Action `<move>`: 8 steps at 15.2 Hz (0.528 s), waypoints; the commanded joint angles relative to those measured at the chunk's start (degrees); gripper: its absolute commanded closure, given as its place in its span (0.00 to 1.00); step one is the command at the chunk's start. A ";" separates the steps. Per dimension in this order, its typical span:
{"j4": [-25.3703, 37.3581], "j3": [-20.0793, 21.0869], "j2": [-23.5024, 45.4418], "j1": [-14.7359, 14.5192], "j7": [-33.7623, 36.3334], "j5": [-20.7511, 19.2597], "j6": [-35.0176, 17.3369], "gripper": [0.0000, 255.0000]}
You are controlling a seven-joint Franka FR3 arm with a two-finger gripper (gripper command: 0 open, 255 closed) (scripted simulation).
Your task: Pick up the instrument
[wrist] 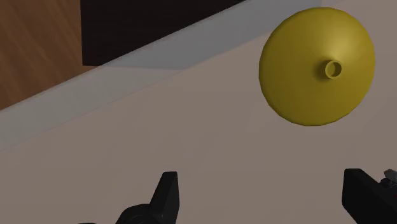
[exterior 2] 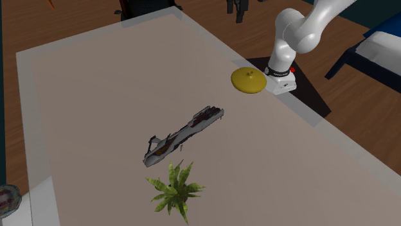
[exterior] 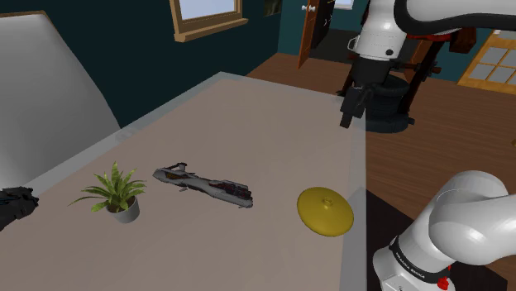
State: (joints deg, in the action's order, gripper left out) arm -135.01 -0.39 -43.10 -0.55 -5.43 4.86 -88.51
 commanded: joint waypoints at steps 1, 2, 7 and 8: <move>0.00 0.00 0.00 0.00 0.00 0.00 0.00 0.00; 0.08 0.84 1.37 -0.52 0.26 0.36 -1.48 0.00; 1.45 5.01 8.90 -2.89 1.59 1.63 -8.52 0.00; 1.92 5.84 10.52 -3.31 1.88 1.75 -9.85 0.00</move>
State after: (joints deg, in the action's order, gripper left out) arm -134.07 4.55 -34.58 -3.41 -3.91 6.43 -97.09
